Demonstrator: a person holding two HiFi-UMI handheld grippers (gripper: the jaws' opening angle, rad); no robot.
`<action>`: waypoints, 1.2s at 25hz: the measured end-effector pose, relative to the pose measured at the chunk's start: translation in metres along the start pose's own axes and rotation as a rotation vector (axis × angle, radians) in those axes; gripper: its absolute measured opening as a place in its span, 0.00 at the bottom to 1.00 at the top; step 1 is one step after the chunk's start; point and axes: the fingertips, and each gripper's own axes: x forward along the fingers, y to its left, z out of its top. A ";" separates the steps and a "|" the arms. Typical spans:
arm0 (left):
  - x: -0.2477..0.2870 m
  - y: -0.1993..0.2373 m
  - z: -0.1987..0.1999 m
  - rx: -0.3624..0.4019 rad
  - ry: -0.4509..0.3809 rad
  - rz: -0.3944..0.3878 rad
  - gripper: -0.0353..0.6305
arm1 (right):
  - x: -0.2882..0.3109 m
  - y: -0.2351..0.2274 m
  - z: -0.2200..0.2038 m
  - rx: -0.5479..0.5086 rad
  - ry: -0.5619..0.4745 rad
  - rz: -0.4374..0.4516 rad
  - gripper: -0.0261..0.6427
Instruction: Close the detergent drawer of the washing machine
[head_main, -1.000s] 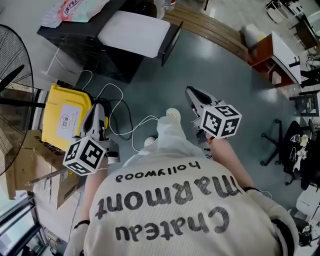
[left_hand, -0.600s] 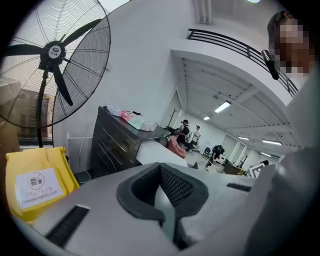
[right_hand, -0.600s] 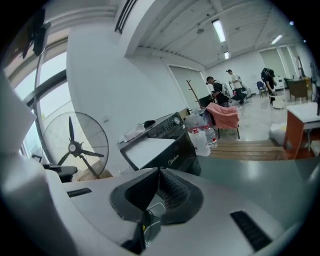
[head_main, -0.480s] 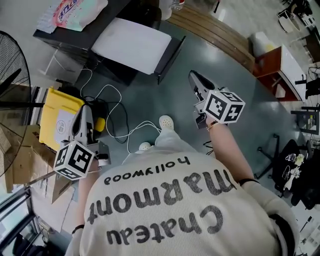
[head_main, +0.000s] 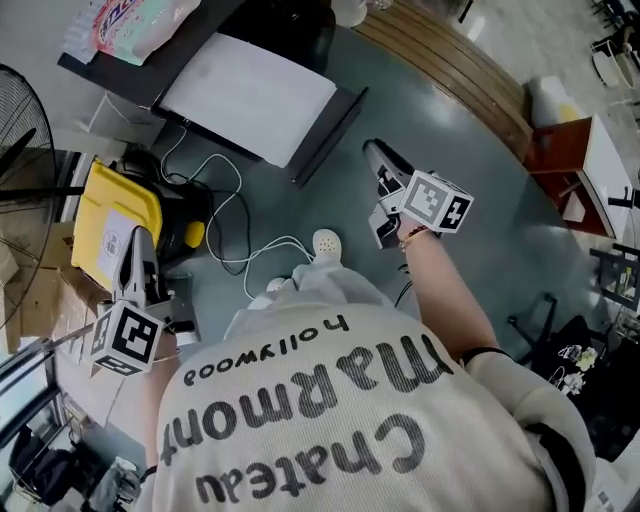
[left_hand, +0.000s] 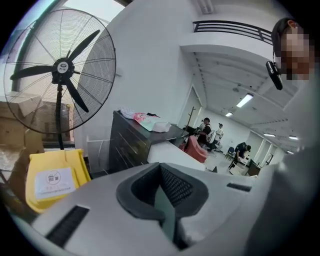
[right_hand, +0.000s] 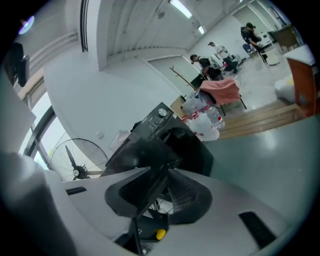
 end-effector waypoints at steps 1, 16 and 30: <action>0.002 0.001 -0.001 -0.005 0.007 0.014 0.06 | 0.008 -0.004 -0.004 0.017 0.024 0.013 0.22; 0.015 0.000 -0.009 -0.018 0.024 0.125 0.06 | 0.077 -0.008 -0.054 0.184 0.282 0.191 0.31; 0.014 -0.001 -0.003 0.000 0.000 0.152 0.06 | 0.089 -0.001 -0.065 0.236 0.335 0.281 0.25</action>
